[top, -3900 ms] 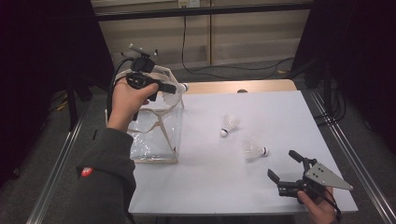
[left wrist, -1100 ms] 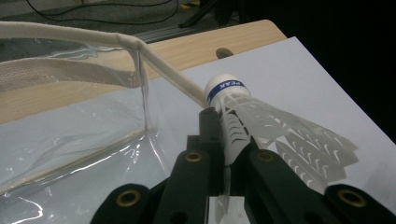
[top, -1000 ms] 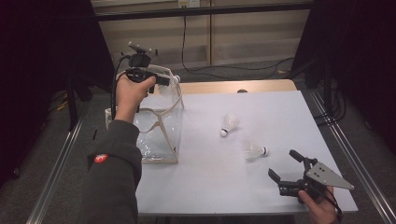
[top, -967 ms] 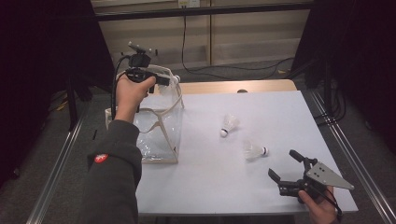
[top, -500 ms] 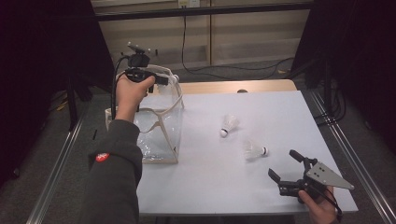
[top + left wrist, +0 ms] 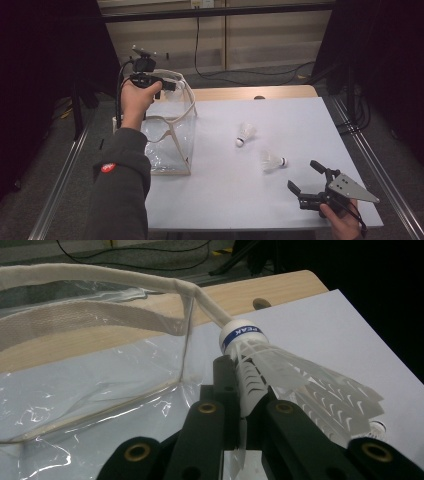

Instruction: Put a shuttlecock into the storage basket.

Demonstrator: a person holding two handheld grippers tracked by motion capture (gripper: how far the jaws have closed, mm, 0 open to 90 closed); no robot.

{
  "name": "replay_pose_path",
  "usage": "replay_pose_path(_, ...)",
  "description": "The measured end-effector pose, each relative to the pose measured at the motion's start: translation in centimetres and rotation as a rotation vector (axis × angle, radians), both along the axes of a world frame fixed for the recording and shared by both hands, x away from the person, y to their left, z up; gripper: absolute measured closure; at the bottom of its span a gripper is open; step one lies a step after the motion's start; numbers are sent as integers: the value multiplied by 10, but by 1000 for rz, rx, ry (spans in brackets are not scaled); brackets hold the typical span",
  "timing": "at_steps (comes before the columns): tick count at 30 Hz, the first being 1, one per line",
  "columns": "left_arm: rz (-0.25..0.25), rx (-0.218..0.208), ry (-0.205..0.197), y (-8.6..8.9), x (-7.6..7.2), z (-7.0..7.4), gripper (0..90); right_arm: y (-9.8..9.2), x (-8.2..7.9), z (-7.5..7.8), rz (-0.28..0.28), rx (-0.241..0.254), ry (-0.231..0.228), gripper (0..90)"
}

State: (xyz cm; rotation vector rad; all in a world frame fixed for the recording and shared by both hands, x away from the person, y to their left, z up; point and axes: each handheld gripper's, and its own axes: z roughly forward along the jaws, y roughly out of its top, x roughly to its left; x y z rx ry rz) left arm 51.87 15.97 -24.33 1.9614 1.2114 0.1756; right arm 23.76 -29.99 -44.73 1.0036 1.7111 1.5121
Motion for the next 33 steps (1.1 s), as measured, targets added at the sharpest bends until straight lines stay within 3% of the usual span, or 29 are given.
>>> replay_pose_path(23,47,19,-10,13,1,-1,888,0,0,0,0,-3,0,8)
replay_pose_path(33,78,22,-1,18,3,-9,872,0,0,0,0,-7,0,8)
